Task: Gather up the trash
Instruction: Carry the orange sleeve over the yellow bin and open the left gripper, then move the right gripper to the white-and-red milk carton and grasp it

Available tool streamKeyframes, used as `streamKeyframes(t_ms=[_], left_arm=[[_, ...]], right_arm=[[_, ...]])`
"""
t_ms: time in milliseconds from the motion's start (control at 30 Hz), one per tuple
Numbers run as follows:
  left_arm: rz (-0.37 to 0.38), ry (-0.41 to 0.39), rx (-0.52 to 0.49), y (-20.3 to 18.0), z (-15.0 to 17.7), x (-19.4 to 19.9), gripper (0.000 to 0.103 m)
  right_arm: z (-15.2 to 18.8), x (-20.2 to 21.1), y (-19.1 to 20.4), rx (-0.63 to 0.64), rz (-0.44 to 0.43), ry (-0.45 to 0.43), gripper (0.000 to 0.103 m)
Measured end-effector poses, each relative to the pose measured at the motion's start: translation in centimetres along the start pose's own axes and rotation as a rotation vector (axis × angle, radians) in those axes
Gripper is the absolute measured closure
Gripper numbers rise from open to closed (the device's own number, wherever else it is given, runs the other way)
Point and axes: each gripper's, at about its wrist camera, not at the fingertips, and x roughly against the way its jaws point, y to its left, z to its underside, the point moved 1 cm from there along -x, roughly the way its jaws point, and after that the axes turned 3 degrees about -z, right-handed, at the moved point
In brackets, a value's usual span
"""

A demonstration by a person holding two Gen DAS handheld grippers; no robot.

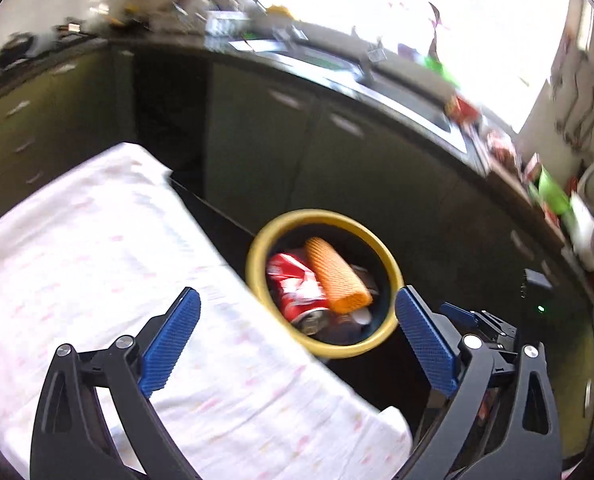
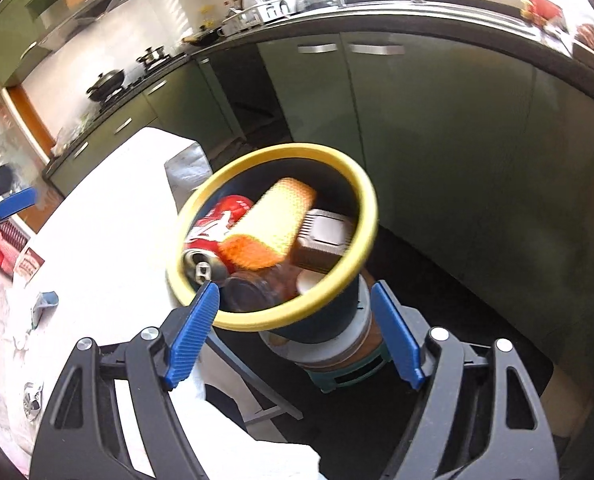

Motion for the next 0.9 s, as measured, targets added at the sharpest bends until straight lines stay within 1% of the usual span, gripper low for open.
streamKeyframes(t_ms=[100, 133, 233, 300, 400, 500, 600, 633, 667, 800, 900], left_arm=[[-0.055, -0.098, 0.068, 4.3, 2.7, 5.3, 0.005], [-0.069, -0.117, 0.084, 5.5, 3.4, 6.5, 0.005], [-0.142, -0.194, 0.137, 9.3, 6.4, 10.7, 0.005], [-0.205, -0.217, 0.156, 11.9, 8.3, 13.1, 0.005], [-0.264, -0.244, 0.172, 15.5, 11.1, 15.8, 0.005], [-0.362, -0.247, 0.168, 19.1, 13.7, 17.1, 0.005], [-0.458, -0.245, 0.141, 22.2, 15.6, 17.3, 0.005], [-0.472, -0.251, 0.137, 23.2, 16.2, 17.2, 0.005], [-0.464, -0.253, 0.141, 23.9, 16.7, 17.1, 0.005], [-0.4, -0.264, 0.195, 25.9, 18.1, 16.5, 0.005], [-0.353, -0.277, 0.203, 25.9, 18.8, 16.1, 0.005]], right_arm=[[-0.4, -0.3, 2.1, 0.046, -0.013, 0.007, 0.029], [-0.5, -0.4, 3.0, 0.064, -0.024, 0.011, 0.029], [-1.1, -1.0, 6.4, 0.133, -0.086, 0.03, 0.029], [-1.5, -1.8, 9.4, 0.2, -0.125, 0.051, 0.029], [-2.0, -3.1, 15.0, 0.331, -0.205, 0.09, 0.029], [-2.3, -4.6, 21.3, 0.491, -0.297, 0.129, 0.029], [-2.4, -6.2, 27.5, 0.659, -0.385, 0.149, 0.029], [-2.4, -6.8, 29.5, 0.712, -0.415, 0.152, 0.029], [-2.5, -7.6, 31.7, 0.773, -0.449, 0.157, 0.029], [-2.7, -11.0, 38.8, 0.976, -0.564, 0.193, 0.029], [-3.4, -14.4, 43.0, 1.063, -0.64, 0.257, 0.029]])
